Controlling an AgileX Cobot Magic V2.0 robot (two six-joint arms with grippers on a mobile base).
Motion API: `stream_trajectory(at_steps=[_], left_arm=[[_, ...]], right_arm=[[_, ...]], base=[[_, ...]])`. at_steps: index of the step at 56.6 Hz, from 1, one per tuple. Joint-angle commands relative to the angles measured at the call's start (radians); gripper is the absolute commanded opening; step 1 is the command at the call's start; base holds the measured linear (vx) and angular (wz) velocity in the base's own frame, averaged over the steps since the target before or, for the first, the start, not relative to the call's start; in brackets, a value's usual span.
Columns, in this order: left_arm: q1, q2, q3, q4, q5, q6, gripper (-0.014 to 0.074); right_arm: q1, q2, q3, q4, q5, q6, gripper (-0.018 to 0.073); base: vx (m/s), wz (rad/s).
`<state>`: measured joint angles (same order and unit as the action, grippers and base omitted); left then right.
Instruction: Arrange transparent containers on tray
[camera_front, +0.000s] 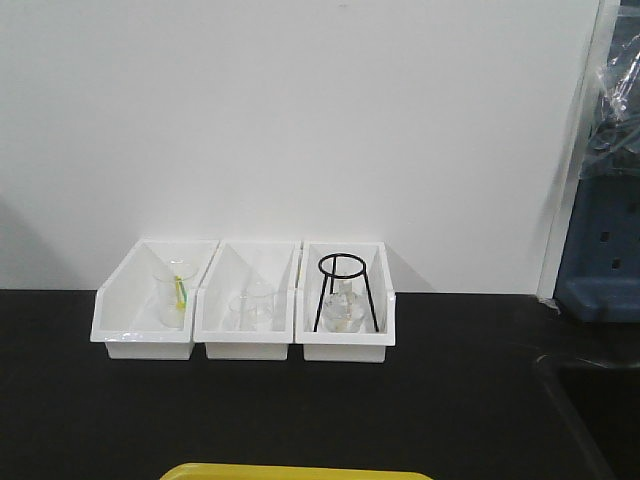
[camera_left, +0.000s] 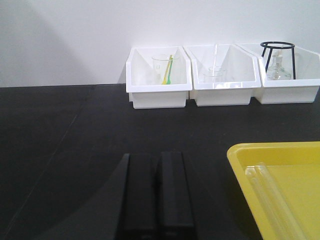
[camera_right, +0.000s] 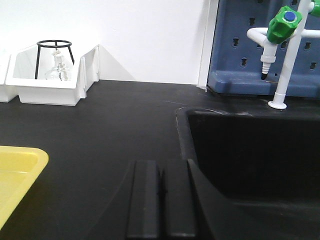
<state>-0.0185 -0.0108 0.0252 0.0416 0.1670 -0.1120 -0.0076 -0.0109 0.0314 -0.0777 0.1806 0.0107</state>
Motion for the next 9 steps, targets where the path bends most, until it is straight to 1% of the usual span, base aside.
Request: stream_trajectory(at_steps=[1,9], left_arm=[[0.001,-0.013,0.032,-0.007,-0.08,-0.009,-0.0006],[0.001,-0.013,0.032,-0.007,-0.08,-0.009,-0.0006]], right_arm=[[0.001,-0.008,0.008,-0.011,-0.085,0.002,-0.0008],[0.001,-0.008,0.008,-0.011,-0.085,0.002,-0.0008]], base=[[0.0,0.0],[0.0,0.0]])
